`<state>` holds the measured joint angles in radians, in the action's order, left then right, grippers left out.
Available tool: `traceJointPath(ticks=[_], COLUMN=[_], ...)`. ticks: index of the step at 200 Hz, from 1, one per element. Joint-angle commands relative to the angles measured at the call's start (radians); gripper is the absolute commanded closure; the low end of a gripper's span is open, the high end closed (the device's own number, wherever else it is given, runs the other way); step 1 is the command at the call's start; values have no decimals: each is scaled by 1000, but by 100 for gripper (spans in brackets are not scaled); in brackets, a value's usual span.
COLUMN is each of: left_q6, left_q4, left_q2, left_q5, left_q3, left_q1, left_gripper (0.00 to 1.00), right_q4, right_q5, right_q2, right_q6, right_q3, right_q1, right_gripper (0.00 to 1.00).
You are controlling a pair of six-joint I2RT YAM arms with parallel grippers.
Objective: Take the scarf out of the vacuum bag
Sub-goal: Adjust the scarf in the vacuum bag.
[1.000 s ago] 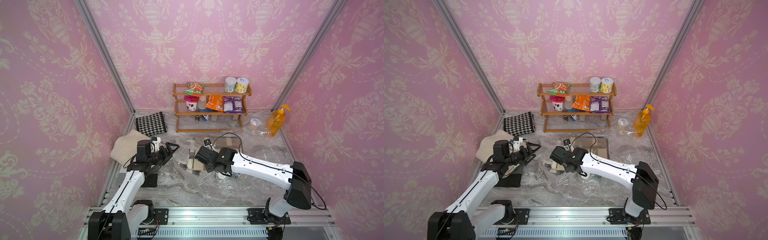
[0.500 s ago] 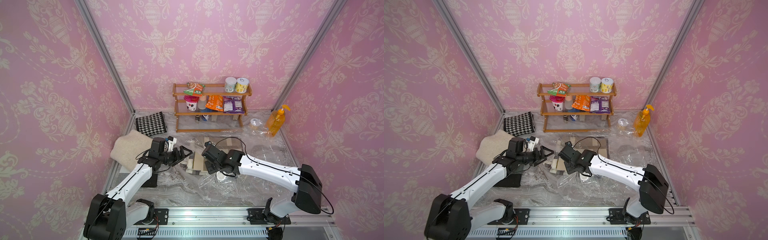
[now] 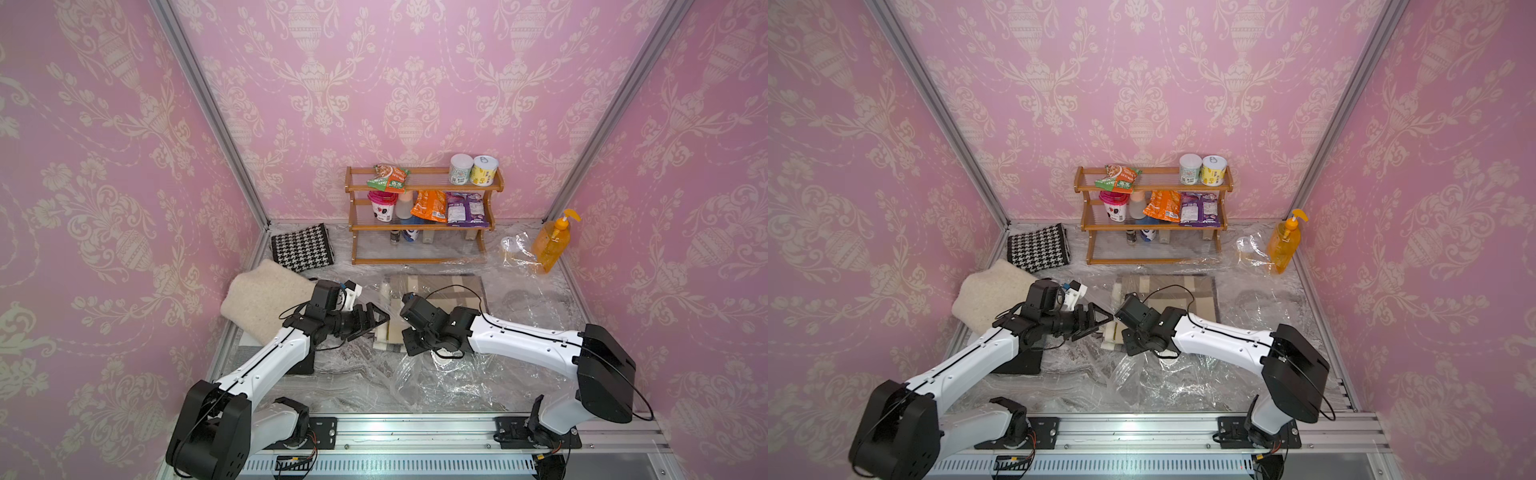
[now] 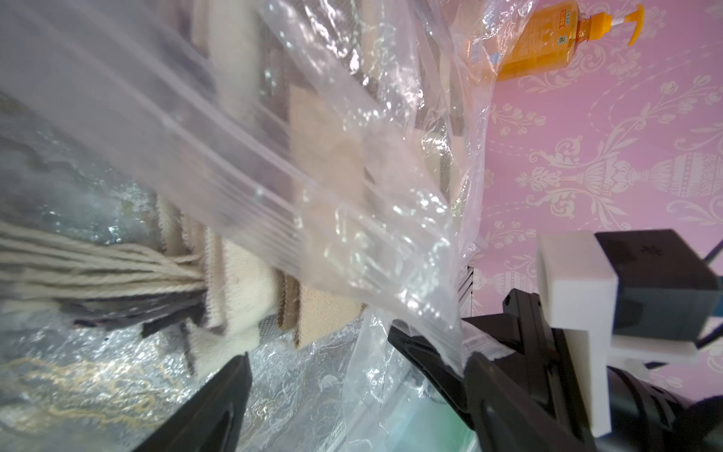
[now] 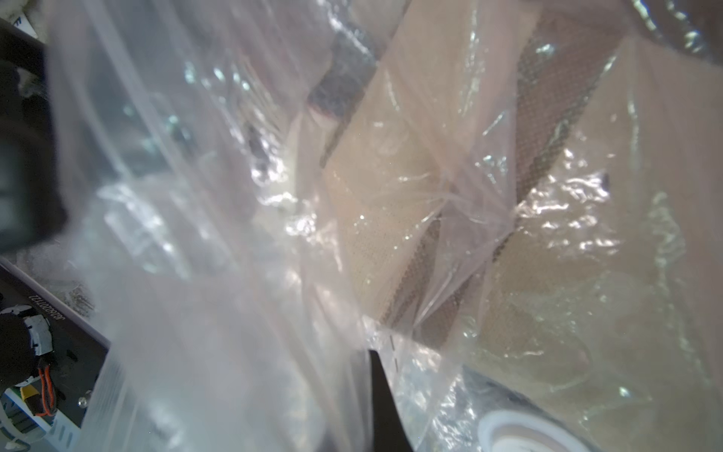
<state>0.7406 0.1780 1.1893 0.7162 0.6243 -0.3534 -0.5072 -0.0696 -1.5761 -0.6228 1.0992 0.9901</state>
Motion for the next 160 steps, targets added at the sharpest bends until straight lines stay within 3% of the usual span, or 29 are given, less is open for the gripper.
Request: traceJointPath(ticks=[1, 37, 55, 78, 137, 160], left_q6=[-33, -33, -31, -36, -45, -78], left_q4=[-38, -99, -134, -178, -215, -137], left_q2=[12, 38, 64, 121, 262, 292], left_q5=[-71, -117, -132, -129, -151, -200], left_q3=[-33, -64, -64, -31, 53, 93], left_q1=[-38, -57, -65, -81, -125, -130], left_gripper=[14, 21, 38, 46, 47, 50], right_q4=[0, 35, 48, 64, 65, 61], right_q5=[10, 17, 34, 42, 44, 44], right_q2=[-4, 50, 72, 92, 118, 125], right_q6=[-44, -63, -62, -64, -59, -60], right_q3=[-9, -57, -84, -115, -118, -122], right_q1=[-11, -36, -49, -56, -64, -64], right_gripper=[95, 95, 95, 95, 95, 95])
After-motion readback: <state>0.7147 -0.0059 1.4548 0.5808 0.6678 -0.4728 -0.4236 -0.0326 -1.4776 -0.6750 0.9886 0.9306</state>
